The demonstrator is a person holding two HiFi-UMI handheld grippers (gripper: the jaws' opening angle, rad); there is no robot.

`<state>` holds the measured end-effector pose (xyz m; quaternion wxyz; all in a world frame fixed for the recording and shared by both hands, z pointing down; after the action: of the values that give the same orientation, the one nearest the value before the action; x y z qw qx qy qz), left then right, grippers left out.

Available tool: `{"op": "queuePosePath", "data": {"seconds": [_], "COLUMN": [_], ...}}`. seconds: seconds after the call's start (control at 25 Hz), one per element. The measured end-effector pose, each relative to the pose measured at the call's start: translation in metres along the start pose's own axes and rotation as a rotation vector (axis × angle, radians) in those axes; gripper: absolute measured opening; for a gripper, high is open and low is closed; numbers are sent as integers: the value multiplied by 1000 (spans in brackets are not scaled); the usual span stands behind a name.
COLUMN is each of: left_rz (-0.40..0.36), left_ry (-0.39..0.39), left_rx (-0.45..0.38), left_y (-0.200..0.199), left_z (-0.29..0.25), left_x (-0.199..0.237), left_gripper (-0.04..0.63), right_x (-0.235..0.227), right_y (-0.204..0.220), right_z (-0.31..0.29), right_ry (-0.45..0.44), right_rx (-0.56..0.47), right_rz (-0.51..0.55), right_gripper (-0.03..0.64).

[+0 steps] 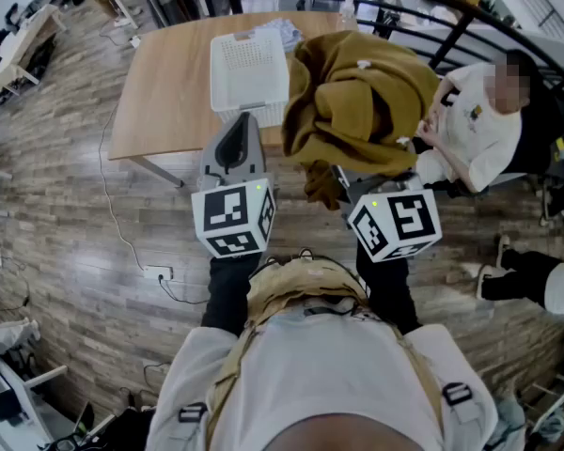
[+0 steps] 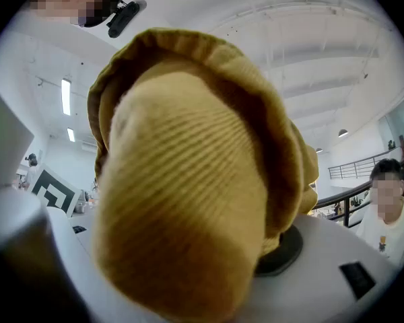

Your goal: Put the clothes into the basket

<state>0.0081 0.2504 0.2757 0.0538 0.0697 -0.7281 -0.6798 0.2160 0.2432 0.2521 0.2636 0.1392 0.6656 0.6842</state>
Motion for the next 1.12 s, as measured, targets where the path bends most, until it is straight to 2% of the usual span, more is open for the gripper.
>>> {"op": "queuePosePath", "data": {"seconds": [0.56, 1.12], "left_rz": [0, 10], "left_ry": [-24, -57], "left_rx": [20, 64], "left_y": [0, 14], "left_z": [-8, -5], "left_x": [-2, -10], "left_gripper": [2, 2], "right_x": [-9, -23], "right_y": [-1, 16], "right_z": [-7, -3], "right_ry": [-16, -45], "right_rx": [6, 50], "right_rz": [8, -36], "right_gripper": [353, 354]}}
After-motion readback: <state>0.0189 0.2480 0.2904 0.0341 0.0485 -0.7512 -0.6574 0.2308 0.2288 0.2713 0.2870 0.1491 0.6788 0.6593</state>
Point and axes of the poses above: the fingertips, and each gripper's own axes: z backward along the fingers, x to its left, y out of its underside, the point moved 9 cm from there along z, backward along the fingers, and after that the axes turned 5 degrees about -z, right-handed, at the moved point
